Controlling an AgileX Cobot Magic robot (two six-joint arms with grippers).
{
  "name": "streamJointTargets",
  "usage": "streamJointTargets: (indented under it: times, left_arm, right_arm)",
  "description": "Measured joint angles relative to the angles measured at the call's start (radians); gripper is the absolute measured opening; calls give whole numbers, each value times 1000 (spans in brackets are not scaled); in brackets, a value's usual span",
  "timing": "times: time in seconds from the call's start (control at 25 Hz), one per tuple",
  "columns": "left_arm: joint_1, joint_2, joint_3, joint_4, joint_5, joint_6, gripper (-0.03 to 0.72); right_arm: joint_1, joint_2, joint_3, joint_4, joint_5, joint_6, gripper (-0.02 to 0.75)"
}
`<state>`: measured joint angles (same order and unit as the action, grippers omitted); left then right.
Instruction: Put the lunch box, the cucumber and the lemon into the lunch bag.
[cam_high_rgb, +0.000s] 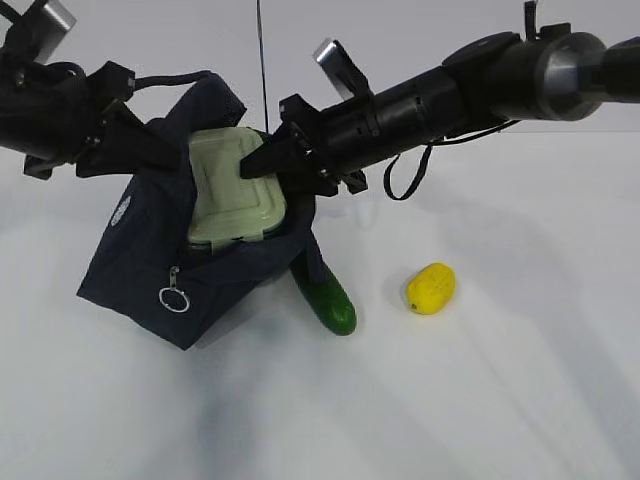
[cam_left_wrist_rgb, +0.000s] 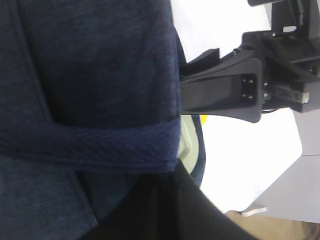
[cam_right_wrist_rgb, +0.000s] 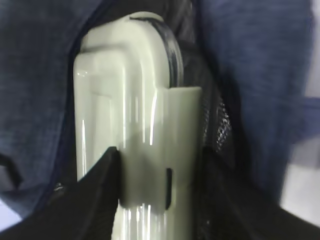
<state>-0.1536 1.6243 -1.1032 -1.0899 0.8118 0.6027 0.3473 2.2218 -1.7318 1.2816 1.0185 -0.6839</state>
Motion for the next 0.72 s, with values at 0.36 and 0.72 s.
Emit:
streamJointTargets:
  times: [0.36, 0.72]
  left_arm:
    - [0, 0, 0, -28, 83, 0, -8]
    - [0, 0, 0, -45, 110, 0, -8]
  right_arm:
    - [40, 8, 0, 4, -31, -97, 336]
    - [48, 9, 0, 10, -40, -166, 340]
